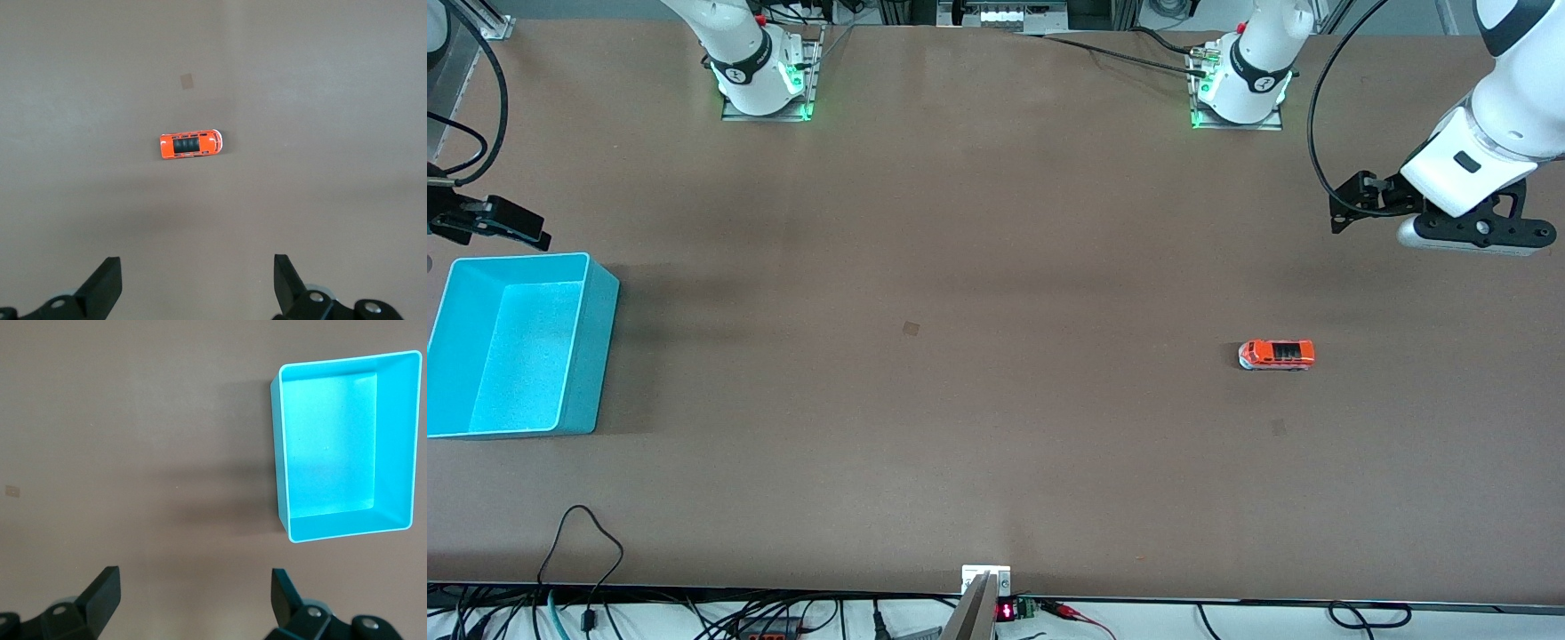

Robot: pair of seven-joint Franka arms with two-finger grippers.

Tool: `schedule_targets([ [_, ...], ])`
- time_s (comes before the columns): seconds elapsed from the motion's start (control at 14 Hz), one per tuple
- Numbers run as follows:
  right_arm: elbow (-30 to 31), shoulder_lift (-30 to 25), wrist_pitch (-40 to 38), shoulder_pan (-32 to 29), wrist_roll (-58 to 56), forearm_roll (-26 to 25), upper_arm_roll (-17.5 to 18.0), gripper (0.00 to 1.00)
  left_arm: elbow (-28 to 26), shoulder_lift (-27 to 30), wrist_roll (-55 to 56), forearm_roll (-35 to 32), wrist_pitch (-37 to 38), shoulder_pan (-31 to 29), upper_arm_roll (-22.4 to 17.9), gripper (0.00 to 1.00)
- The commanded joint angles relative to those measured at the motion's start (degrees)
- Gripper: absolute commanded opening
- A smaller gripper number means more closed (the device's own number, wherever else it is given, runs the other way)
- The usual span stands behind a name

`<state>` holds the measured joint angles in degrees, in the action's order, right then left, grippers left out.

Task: Wind up bus and store in blue box

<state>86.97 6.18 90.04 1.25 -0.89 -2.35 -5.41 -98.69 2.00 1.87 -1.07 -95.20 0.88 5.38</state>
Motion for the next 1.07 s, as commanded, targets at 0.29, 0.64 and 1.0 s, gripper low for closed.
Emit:
schedule_targets([
  [0.29,-0.4,-0.29,-0.21,-0.11,0.1,1.12,0.23,1.0,2.19,-0.94,0.77,0.63,1.86,0.0,0.15,1.0],
  [0.64,-0.4,0.94,0.05,-0.2,0.01,0.42,0.14,1.0,2.28,-1.38,0.51,0.63,3.61,0.08,0.15,1.0],
  [1.0,-0.31,3.66,0.67,-0.9,-0.08,-0.2,-0.04,1.0,2.28,-2.35,-0.29,1.07,13.44,0.78,0.24,1.0],
])
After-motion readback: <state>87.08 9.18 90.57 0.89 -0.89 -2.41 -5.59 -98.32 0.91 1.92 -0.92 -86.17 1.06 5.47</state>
